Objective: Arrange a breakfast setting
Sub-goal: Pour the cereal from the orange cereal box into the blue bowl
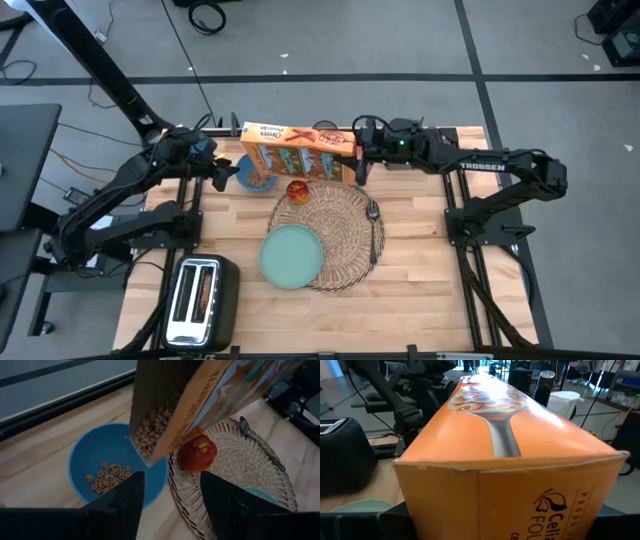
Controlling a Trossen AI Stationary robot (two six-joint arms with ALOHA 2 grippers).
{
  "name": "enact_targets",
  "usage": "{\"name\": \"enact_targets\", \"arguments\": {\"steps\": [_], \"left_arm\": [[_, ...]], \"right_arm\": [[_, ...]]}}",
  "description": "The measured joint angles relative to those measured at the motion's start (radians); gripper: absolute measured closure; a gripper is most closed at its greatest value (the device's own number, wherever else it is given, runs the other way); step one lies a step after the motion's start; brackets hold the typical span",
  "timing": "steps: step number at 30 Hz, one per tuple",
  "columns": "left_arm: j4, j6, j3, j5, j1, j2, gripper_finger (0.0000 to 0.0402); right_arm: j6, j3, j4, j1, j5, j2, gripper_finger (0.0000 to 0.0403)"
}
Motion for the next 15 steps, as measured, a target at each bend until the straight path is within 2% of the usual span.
{"name": "enact_targets", "arguments": {"steps": [15], "left_arm": [[0.0, -0.022, 0.0, 0.046, 0.0, -0.001, 0.0203]], "right_arm": [[-0.056, 0.065, -0.109, 0.011, 0.002, 0.001, 0.0156]]}}
